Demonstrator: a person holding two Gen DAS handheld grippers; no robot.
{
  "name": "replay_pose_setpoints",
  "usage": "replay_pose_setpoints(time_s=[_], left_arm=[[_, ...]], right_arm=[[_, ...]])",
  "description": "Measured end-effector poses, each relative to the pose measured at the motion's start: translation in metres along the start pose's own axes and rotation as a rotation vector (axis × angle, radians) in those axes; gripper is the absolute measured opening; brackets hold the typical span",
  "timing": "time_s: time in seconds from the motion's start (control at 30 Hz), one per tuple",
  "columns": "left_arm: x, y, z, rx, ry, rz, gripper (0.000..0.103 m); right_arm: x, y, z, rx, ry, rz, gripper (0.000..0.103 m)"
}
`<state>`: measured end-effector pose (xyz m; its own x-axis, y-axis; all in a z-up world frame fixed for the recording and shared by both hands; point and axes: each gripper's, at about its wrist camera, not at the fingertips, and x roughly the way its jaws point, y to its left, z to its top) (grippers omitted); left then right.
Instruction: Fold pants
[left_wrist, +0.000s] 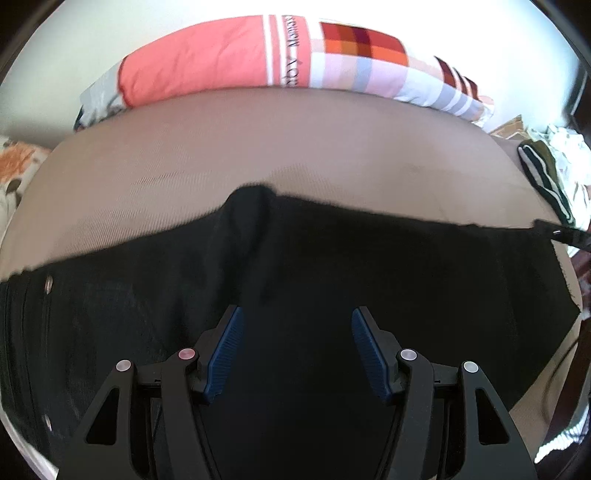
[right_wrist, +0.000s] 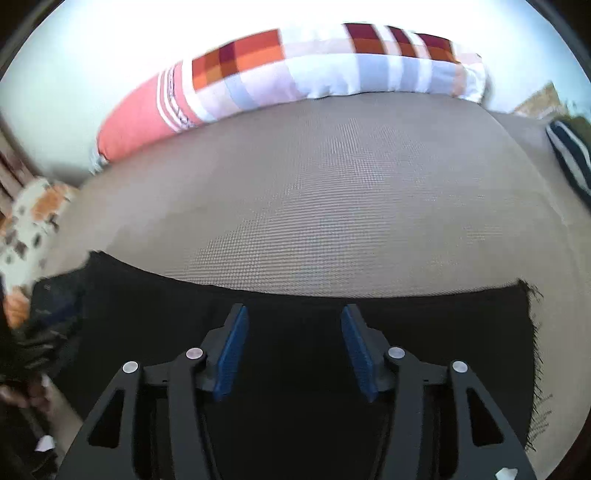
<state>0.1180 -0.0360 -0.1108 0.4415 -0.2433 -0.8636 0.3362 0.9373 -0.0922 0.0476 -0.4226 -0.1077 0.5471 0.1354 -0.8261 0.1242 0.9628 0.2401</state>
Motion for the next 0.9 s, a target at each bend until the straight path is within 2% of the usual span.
replay_pose_setpoints(time_s=[0.1, 0.23, 0.37, 0.47, 0.67, 0.7, 0.8, 0.9], left_arm=[[0.000, 0.004, -0.011, -0.030, 0.012, 0.003, 0.062], [0.003, 0.007, -0.020, -0.061, 0.023, 0.011, 0.062], [0.004, 0.003, -0.021, -0.049, 0.012, 0.033, 0.063], [0.006, 0.000, -0.021, -0.046, 0.007, 0.036, 0.067], [0.008, -0.005, -0.022, -0.032, -0.001, 0.057, 0.071], [0.009, -0.005, -0.022, -0.034, -0.002, 0.057, 0.072], [0.010, -0.006, -0.022, -0.030, -0.001, 0.059, 0.073], [0.011, -0.007, -0.021, -0.028, -0.001, 0.062, 0.074]], right_arm=[[-0.023, -0.039, -0.007, 0.061, 0.006, 0.040, 0.050], [-0.050, -0.085, -0.019, 0.134, 0.002, 0.026, 0.050], [-0.063, -0.138, -0.036, 0.262, 0.034, 0.052, 0.050], [-0.065, -0.164, -0.048, 0.311, 0.053, 0.053, 0.052], [-0.062, -0.195, -0.065, 0.396, 0.073, 0.151, 0.052], [-0.061, -0.201, -0.067, 0.411, 0.076, 0.142, 0.052], [-0.057, -0.213, -0.070, 0.436, 0.083, 0.147, 0.048], [-0.051, -0.224, -0.073, 0.452, 0.111, 0.204, 0.034]])
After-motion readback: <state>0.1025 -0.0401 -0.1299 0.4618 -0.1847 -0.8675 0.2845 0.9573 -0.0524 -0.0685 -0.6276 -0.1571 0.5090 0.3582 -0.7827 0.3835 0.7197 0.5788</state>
